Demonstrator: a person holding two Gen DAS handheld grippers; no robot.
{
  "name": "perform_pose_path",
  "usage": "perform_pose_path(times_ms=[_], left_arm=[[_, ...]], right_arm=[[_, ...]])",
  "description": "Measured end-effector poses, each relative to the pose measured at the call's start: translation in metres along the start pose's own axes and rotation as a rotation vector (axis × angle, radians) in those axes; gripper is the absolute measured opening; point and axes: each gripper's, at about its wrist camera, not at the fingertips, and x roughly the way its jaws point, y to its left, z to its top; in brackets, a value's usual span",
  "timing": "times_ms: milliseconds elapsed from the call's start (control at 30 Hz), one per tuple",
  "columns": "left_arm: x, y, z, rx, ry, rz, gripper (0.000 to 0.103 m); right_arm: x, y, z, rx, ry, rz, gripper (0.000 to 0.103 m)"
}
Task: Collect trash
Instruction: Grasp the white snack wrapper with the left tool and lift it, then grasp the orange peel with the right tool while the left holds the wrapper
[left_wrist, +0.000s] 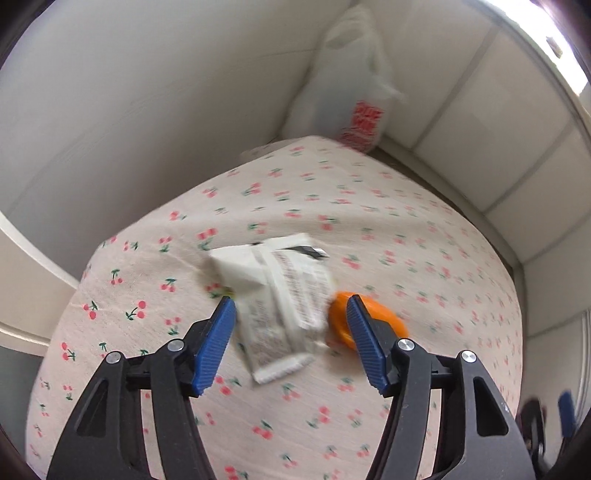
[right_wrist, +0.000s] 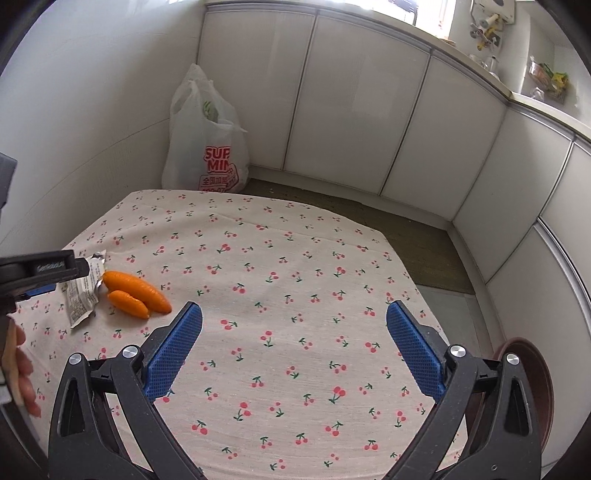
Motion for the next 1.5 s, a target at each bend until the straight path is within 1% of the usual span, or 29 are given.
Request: perform_pose_path(times_ms=[133, 167, 200, 233, 333, 367, 433, 467, 533, 600, 667, 733, 833, 900, 1033, 1100, 1200, 1333, 1433, 1500], left_arm=[[0.023, 0.018, 0.003, -0.089, 0.048, -0.009, 0.064], [0.024, 0.018, 0.003, -0.091, 0.036, -0.016, 0.069], [0.023, 0.016, 0.003, -0.079, 0.012, -0.016, 0.071], [0.026, 0.014, 0.003, -0.07, 0.018, -0.017, 0.071], [0.027, 0.007, 0.002, -0.018, -0.003, -0.004, 0.069], [0.027, 0.006, 0.001, 0.001, -0.011, 0.002, 0.06], [0.028, 0.005, 0.001, 0.034, -0.02, 0.007, 0.053], [0.03, 0.005, 0.002, 0.043, -0.019, -0.001, 0.049], [0.03, 0.007, 0.004, 0.059, -0.013, -0.026, 0.045], [0.028, 0.008, 0.006, 0.084, -0.011, -0.046, 0.035], [0.025, 0.008, 0.007, 0.105, -0.014, -0.054, 0.028], [0.019, 0.007, 0.009, 0.112, -0.024, -0.07, 0.027], [0.002, 0.009, 0.019, 0.086, -0.061, -0.112, 0.026], [-0.012, 0.012, 0.026, 0.071, -0.093, -0.131, 0.026], [-0.037, 0.016, 0.041, 0.04, -0.143, -0.174, 0.025], [-0.047, 0.02, 0.046, 0.018, -0.163, -0.201, 0.025], [-0.057, 0.024, 0.052, 0.002, -0.187, -0.218, 0.025], [-0.06, 0.03, 0.054, -0.012, -0.193, -0.225, 0.025], [-0.054, 0.033, 0.054, -0.026, -0.179, -0.226, 0.025], [-0.053, 0.035, 0.052, -0.03, -0.171, -0.222, 0.025]], right_arm=[[0.001, 0.013, -0.003, -0.056, -0.012, 0.015, 0.096], [0.001, 0.016, -0.004, -0.076, -0.016, 0.02, 0.096], [0.002, 0.02, -0.005, -0.093, -0.02, 0.024, 0.096], [0.002, 0.024, -0.007, -0.115, -0.023, 0.028, 0.096], [0.006, 0.034, -0.011, -0.164, -0.019, 0.048, 0.096], [0.007, 0.037, -0.012, -0.177, -0.016, 0.053, 0.096], [0.01, 0.044, -0.015, -0.214, -0.008, 0.072, 0.096], [0.012, 0.048, -0.016, -0.234, -0.005, 0.08, 0.096], [0.014, 0.056, -0.02, -0.277, -0.001, 0.097, 0.096], [0.015, 0.064, -0.023, -0.314, -0.003, 0.116, 0.096], [0.016, 0.069, -0.025, -0.34, 0.002, 0.141, 0.096], [0.018, 0.072, -0.026, -0.346, 0.011, 0.172, 0.096], [0.027, 0.074, -0.026, -0.33, 0.032, 0.232, 0.096], [0.034, 0.08, -0.023, -0.339, 0.031, 0.241, 0.096], [0.048, 0.104, -0.01, -0.372, 0.015, 0.29, 0.096], [0.056, 0.117, -0.004, -0.398, 0.023, 0.326, 0.096], [0.069, 0.138, -0.001, -0.465, 0.032, 0.331, 0.096], [0.083, 0.151, -0.001, -0.5, 0.045, 0.351, 0.096], [0.091, 0.151, 0.001, -0.479, 0.033, 0.382, 0.095], [0.096, 0.151, 0.003, -0.463, 0.035, 0.401, 0.093]])
